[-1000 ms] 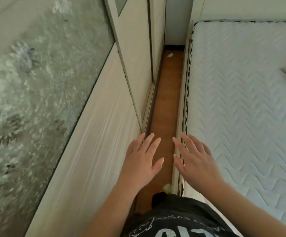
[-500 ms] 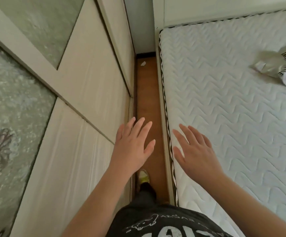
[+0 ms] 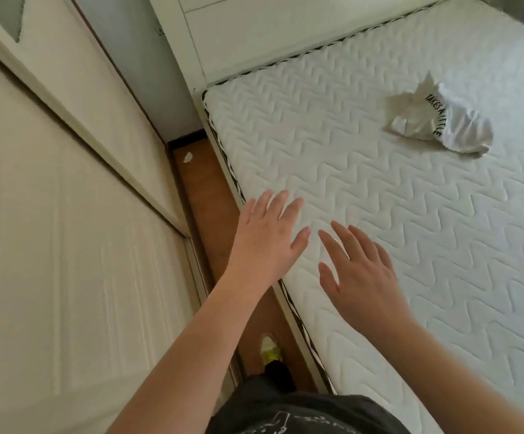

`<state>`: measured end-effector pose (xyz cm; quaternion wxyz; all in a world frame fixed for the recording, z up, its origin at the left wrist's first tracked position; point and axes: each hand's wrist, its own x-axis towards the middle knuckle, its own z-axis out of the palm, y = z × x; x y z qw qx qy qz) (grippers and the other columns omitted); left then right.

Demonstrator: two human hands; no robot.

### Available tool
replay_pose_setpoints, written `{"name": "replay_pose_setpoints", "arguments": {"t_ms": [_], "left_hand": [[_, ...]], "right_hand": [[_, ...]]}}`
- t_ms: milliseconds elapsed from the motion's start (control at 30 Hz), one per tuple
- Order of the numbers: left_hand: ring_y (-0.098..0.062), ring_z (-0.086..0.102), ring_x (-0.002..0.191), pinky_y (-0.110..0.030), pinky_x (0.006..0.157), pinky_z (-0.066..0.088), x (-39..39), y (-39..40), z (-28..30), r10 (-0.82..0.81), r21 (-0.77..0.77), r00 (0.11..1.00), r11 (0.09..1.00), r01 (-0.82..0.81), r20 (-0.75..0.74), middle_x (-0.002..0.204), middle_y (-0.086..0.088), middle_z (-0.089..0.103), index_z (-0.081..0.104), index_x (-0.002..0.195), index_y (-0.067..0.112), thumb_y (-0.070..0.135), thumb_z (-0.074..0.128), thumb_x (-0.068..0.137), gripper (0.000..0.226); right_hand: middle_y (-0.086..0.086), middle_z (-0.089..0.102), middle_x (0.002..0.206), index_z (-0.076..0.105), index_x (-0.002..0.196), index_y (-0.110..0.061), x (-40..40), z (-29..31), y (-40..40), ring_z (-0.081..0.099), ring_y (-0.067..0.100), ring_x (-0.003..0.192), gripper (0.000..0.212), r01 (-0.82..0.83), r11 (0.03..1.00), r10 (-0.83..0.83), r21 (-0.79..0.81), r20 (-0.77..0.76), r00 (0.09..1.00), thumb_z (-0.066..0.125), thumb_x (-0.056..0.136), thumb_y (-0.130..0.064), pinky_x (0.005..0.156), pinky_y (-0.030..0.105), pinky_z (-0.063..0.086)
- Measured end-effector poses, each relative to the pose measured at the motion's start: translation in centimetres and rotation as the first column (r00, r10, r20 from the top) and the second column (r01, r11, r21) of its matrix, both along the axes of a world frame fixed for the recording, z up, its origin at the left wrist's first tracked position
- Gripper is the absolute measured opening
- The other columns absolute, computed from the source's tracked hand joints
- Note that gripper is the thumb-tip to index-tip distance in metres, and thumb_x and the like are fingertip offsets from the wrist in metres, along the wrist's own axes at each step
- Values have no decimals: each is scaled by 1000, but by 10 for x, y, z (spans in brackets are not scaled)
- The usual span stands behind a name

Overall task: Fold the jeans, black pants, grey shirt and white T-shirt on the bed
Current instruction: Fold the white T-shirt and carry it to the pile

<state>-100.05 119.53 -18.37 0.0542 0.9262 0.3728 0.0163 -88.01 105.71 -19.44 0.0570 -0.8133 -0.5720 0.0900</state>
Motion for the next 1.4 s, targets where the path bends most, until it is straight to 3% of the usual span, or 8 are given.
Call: {"name": "replay_pose_setpoints", "arguments": {"t_ms": [233, 367, 500, 767, 1033, 1167, 1400], "left_hand": [[-22, 13, 149, -43, 120, 8, 41, 71, 9, -292, -18, 955, 957, 291, -59, 159, 0, 25, 26, 151, 28, 50, 22, 100, 55], [-21, 12, 149, -42, 120, 6, 52, 88, 6, -389, -41, 920, 921, 388, -50, 159, 2, 24, 26, 150, 29, 50, 24, 100, 54], [-19, 8, 149, -41, 120, 3, 65, 98, 8, -452, -50, 889, 892, 450, -65, 161, 3, 20, 23, 151, 30, 51, 24, 100, 55], [-20, 15, 148, -40, 120, 6, 76, 115, 23, -486, -2, 872, 873, 487, -64, 158, 1, 27, 23, 151, 31, 52, 22, 99, 56], [-20, 14, 148, -40, 120, 7, 80, 181, 13, -493, 0, 870, 870, 493, -1, 159, 2, 23, 16, 153, 32, 50, 26, 100, 57], [-22, 5, 149, -40, 120, 4, 93, 232, 1, -563, 18, 825, 826, 563, 36, 162, 1, 11, 4, 155, 31, 50, 26, 100, 62], [-21, -9, 149, -41, 119, -8, 108, 334, 4, -709, 54, 704, 702, 710, -36, 163, 3, -2, -4, 154, 34, 60, 14, 95, 67]], "right_hand": [[3, 33, 156, 39, 148, -21, 17, 14, 41, 27, 25, 145, 53, 265, 964, -265, 9, 26, 964, 41, 99, -42, 117, 40, 17], [1, 27, 159, 34, 150, -23, 26, 21, 50, 22, 24, 147, 54, 340, 940, -340, -10, 39, 940, 34, 100, -44, 118, 40, 14], [-2, 22, 161, 30, 152, -26, 33, 24, 53, 16, 20, 149, 55, 398, 917, -397, -18, 56, 916, 31, 101, -46, 116, 35, 1], [-4, 18, 161, 24, 153, -28, 49, 21, 79, 14, 19, 149, 57, 416, 909, -416, -30, 6, 909, 25, 100, -49, 119, 37, 10], [-4, 19, 161, 23, 153, -28, 57, 19, 139, 15, 20, 148, 59, 463, 886, -463, -36, 18, 886, 23, 98, -50, 119, 39, 13], [-3, 17, 161, 20, 153, -28, 60, 12, 188, 14, 19, 148, 59, 534, 845, -532, -28, 54, 845, 24, 98, -50, 120, 38, 10], [-3, 18, 161, 22, 154, -27, 43, 22, 271, 14, 19, 148, 59, 677, 735, -678, 29, 37, 734, 33, 99, -46, 119, 38, 11]]}}
